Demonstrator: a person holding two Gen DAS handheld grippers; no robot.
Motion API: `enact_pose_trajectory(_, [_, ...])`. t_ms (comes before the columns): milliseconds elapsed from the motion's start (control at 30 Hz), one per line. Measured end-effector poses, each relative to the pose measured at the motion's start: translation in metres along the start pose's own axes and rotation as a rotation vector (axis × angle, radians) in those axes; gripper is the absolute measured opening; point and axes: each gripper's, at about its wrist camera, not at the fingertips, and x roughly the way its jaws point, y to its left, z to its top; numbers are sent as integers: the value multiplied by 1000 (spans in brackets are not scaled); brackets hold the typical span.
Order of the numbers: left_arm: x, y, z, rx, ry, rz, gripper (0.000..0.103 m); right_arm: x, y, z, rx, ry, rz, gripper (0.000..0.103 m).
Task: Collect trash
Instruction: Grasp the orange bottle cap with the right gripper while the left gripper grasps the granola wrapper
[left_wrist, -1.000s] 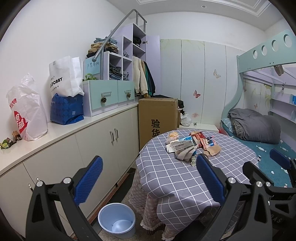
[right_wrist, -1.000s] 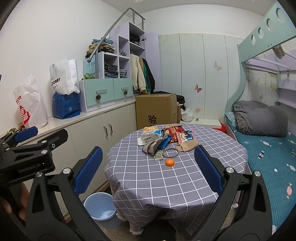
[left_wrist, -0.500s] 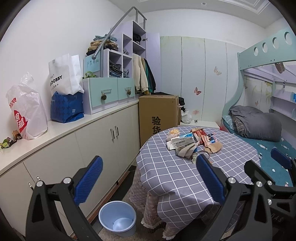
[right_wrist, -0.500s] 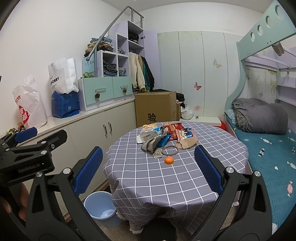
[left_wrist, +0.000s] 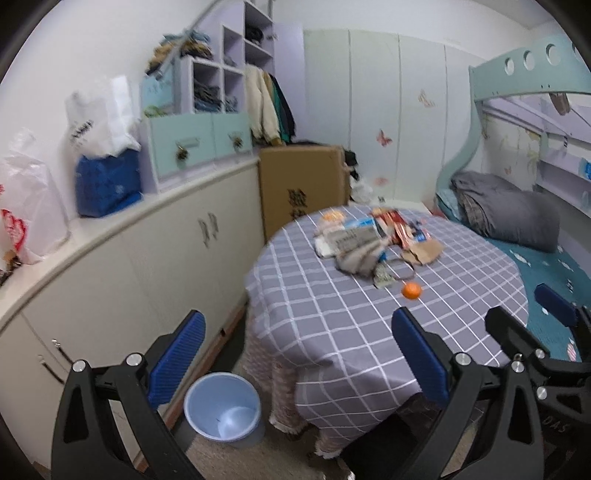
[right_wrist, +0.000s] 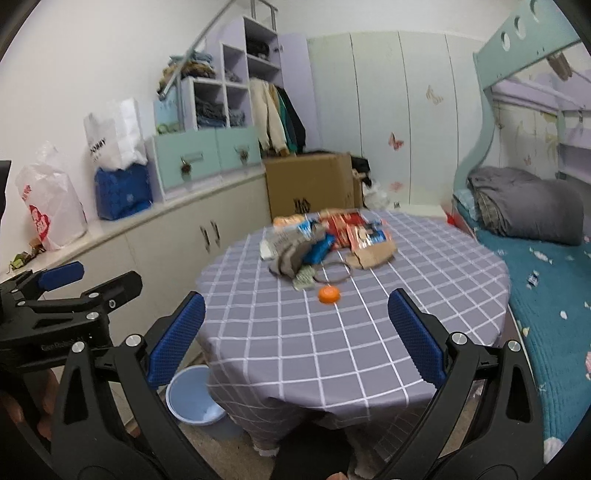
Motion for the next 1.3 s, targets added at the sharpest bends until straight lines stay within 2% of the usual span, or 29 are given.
enact_pose_trajectory(133, [38,-18,-2,15,86,-51,99,20,-26,-4,61,40,-21,97])
enact_pose_trajectory(200, [59,-29,-2,25,129,-78,99,31,-42,-4,82,52,-57,97])
enact_pose_trajectory(300, [82,-41,1,30,160,-93,99,49,-58,-3,75,73,-95,97])
enact_pose_trajectory(367, [97,-46,6,35,176,-90,99,69,-68,-1,69,124,-113,97])
enact_pose_trajectory(500, [120,-47,16,26,194,-77,99,112,-73,0,43,241,-84,97])
enact_pose_trajectory(667, [142,-41,25,7,211,-47,99,153,-60,6,-45,309,-60,97])
enact_pose_trajectory(767, [152,-38,27,1,229,-50,99,182,-55,8,-64,379,-8,88])
enact_pose_trajectory(833, [159,-38,28,8,238,-41,99,192,-51,7,-77,398,7,74])
enact_pose_trajectory(867, [161,-37,27,9,239,-41,99,198,-49,7,-91,412,19,70])
enact_pose_trajectory(900, [164,-37,28,8,242,-41,99,204,-48,6,-100,428,30,58])
enact_pose_trajectory(933, [165,-37,27,7,244,-43,99,209,-47,5,-105,443,37,43])
enact_pose_trajectory(967, [169,-39,28,10,248,-47,99,214,-47,4,-110,461,50,39])
enact_pose_trajectory(1000, [171,-41,29,14,250,-51,99,214,-47,4,-124,452,47,30])
enact_pose_trajectory(1067, [177,-48,31,29,253,-68,98,212,-54,5,-103,451,74,30])
enact_pose_trajectory(1200, [194,-74,33,82,272,-119,96,207,-77,7,-55,432,48,29])
enact_pose_trajectory(1300, [213,-91,34,101,310,-150,76,202,-92,10,-27,414,21,29])
